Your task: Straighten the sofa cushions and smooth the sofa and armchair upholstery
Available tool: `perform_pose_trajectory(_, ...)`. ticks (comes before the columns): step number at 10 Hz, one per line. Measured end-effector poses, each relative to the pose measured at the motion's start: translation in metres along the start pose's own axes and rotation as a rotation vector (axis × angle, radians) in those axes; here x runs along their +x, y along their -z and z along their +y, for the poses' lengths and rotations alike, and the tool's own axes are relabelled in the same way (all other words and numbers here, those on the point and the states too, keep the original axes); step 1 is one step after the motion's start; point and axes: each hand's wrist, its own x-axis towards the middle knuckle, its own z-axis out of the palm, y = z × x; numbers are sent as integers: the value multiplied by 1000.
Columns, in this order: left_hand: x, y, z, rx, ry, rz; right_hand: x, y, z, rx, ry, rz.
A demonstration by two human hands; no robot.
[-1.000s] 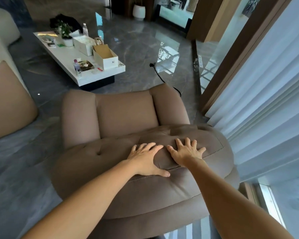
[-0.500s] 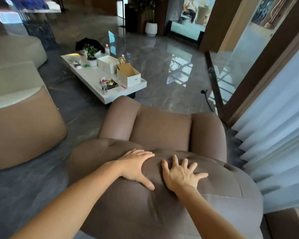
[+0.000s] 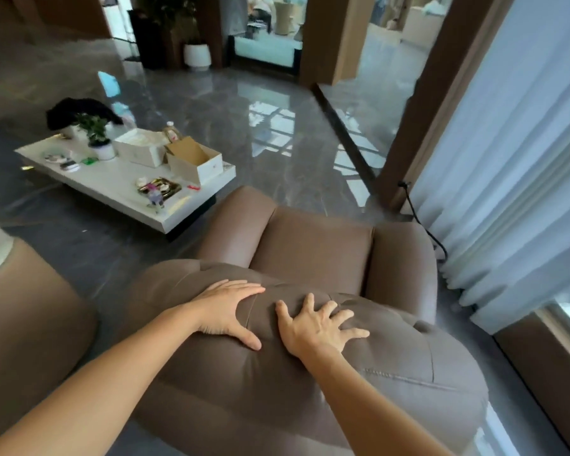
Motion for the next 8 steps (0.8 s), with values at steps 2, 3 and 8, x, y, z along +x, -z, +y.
perform_pose_trajectory(2, -21, 18, -64, 126, -154, -4, -38, -15, -63, 93, -68, 3)
perform_pose_trajectory(3, -37, 22, -89, 163, -176, -3, -60, -22, -79, 93, -26, 22)
perform_pose_trajectory(8, -63, 70, -4, 285, -23, -319, -149, 44, -40, 202, -1, -356)
